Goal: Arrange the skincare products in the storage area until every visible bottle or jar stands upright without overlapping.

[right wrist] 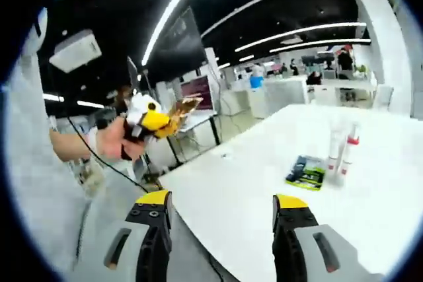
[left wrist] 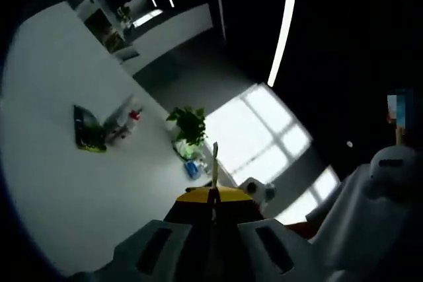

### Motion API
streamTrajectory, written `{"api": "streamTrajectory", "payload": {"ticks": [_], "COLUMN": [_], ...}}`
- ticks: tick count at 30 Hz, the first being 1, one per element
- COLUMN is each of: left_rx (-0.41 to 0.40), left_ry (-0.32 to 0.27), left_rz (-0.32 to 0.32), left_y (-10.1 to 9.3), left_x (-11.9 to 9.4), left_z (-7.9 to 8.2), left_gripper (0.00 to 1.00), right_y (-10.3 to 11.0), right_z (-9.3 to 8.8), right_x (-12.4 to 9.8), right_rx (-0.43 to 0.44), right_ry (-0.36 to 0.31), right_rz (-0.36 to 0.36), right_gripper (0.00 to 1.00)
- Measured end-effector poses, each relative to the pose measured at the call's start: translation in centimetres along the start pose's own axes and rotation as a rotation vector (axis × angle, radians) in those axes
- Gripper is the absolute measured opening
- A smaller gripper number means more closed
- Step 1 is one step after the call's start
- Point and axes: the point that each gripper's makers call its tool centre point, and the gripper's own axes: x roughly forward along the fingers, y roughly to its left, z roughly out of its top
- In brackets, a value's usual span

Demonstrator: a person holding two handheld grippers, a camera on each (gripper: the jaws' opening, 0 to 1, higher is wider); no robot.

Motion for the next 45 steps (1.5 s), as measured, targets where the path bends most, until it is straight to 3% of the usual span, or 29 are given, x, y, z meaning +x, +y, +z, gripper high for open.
{"api": "streamTrajectory", "payload": {"ticks": [5, 10, 15, 23, 26, 33, 38, 42, 45], "left_rx": [-0.01, -0.021, -0.043, -0.115, -0.133, -0.192, -0.248, -0.295, -0.315], "left_ry": [-0.01, -0.03, -0.028, -0.049, -0.046, 0.024, 0.021, 0.01, 0.0], "left_rz": [0.034, 0.071, 0.118, 0.151, 0.184, 0.298, 0.345, 0.377, 0.397], "left_y": [1.1, 2.8, 5.7, 10.4, 12.4, 18.6, 22.2, 25.4, 27.5], "left_x": [0.4, 0.9, 1.7, 3.8, 4.3, 5.4, 6.2, 6.8, 7.4], "left_z": [3.5, 6.5, 8.2, 10.9, 11.2, 10.3, 10.6, 11.1, 11.5], "left_gripper": [0.0, 0.0, 0.0, 0.0, 0.0, 0.0, 0.0, 0.0, 0.0], "right_y": [-0.3, -0.1, 0.9, 0.2, -0.1, -0.6, -0.5, -0.9, -1.2], "right_z": [-0.9, -1.2, -2.2, -2.7, -3.0, -3.9, -4.3, -3.6, -4.0], "right_x": [0.2, 1.1, 1.2, 1.2, 1.2, 1.0, 1.2, 0.8, 1.0], "right_rx": [-0.148, -0.317, -0.374, -0.376, -0.363, -0.351, -0.348, -0.344, -0.332], "right_ry": [0.039, 0.068, 0.103, 0.125, 0.137, 0.175, 0.191, 0.166, 0.186], "right_rz": [-0.091, -0.118, -0.081, -0.09, -0.099, -0.111, -0.101, -0.122, -0.133], "right_gripper": [0.56, 0.49, 0.35, 0.35, 0.36, 0.33, 0.33, 0.24, 0.27]}}
